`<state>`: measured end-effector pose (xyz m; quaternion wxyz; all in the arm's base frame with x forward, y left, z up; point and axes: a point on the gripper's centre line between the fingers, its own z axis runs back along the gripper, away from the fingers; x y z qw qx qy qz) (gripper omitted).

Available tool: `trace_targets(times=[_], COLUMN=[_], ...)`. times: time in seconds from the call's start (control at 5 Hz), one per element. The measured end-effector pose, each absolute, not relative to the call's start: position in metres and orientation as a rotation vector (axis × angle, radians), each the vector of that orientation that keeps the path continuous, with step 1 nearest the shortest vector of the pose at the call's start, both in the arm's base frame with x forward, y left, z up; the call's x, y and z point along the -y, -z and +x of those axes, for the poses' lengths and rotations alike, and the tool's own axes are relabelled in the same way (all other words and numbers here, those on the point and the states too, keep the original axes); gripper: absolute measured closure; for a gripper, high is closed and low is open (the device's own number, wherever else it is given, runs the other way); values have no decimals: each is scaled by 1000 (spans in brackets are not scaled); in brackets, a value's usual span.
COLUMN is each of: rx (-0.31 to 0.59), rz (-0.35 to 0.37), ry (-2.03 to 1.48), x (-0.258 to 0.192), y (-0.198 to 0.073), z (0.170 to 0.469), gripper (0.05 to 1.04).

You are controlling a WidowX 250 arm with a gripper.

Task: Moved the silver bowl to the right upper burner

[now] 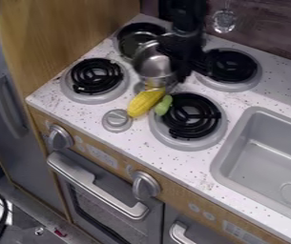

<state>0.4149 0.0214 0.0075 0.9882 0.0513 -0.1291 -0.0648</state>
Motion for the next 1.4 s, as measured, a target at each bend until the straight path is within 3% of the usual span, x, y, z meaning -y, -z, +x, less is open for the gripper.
trace_targets(times=[0.6, 1.4], rx=[312, 416], rz=[105, 146], ry=[306, 325], x=[46, 62], y=[19, 25], z=[442, 516], gripper=[993, 993])
